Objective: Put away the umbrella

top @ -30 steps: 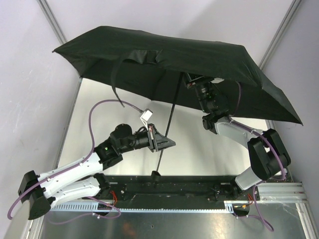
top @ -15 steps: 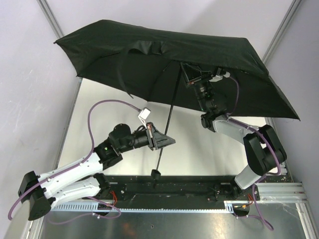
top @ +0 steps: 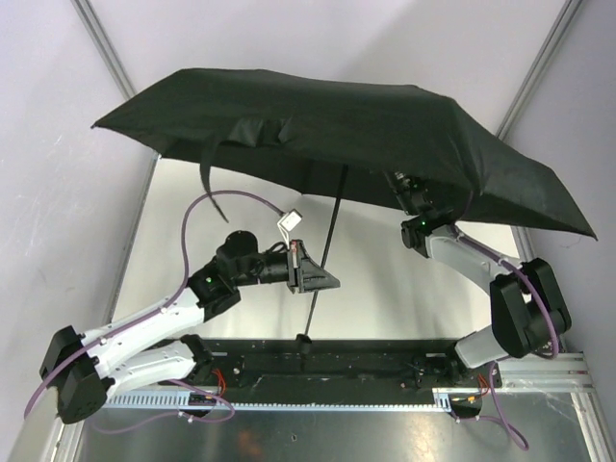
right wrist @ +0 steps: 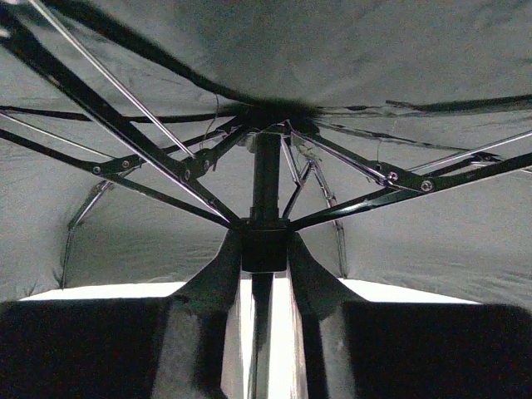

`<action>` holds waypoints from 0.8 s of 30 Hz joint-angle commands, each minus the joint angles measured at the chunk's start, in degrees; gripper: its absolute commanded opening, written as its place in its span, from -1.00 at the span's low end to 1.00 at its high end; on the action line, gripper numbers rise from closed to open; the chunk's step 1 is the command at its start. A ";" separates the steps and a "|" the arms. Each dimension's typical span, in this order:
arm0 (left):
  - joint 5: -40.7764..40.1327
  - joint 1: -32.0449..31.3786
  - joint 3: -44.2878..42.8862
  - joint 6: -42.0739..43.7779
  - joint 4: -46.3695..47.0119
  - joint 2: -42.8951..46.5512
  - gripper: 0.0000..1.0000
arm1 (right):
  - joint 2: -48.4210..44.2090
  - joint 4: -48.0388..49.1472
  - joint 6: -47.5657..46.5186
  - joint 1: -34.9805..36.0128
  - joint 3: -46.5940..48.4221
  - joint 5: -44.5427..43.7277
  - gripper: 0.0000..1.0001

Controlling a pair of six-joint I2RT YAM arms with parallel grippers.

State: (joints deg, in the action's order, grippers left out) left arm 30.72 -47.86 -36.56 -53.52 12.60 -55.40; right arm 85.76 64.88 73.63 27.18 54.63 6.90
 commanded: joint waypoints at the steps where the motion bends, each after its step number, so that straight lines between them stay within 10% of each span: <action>1: -2.52 3.50 -7.32 -0.53 7.64 -0.12 -1.00 | -5.37 -1.40 -12.91 5.72 -3.63 16.71 -1.00; 11: -8.13 4.10 -10.73 3.43 5.44 -1.02 -1.00 | -13.62 -15.30 -33.48 16.92 -8.75 9.40 -1.00; 24: -7.15 4.87 -15.60 4.76 4.51 -0.31 -1.00 | -16.19 -8.58 -39.00 19.13 -14.88 18.81 -1.00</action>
State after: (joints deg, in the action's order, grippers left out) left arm 42.85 -47.75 -42.65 -44.49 -2.83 -57.32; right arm 69.52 62.30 37.30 37.58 43.40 -5.76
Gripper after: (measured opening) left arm 0.077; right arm 0.229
